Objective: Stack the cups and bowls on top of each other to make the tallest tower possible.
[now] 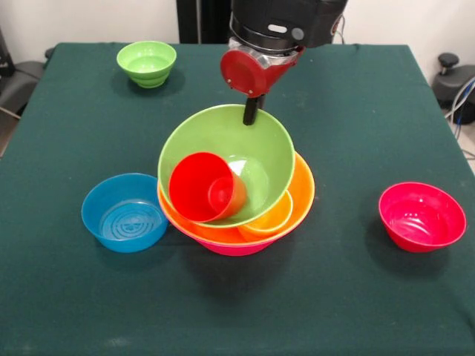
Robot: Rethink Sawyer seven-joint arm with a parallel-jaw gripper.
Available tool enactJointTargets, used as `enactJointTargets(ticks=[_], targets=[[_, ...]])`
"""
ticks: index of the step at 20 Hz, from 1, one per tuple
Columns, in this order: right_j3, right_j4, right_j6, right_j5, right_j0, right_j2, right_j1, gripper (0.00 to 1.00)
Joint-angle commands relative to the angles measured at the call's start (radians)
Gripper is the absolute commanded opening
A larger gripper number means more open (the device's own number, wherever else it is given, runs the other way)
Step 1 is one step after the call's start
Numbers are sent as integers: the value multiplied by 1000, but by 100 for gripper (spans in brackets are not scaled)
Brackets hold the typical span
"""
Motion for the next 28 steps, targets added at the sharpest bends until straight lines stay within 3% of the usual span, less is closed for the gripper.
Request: enactJointTargets(ticks=[1,16,28], targets=[[11,-41,56,2,28,117,1,0],[152,-48,-41,-120,29,175,-51,0],[151,-52,-26,-172,27,204,-27,0]])
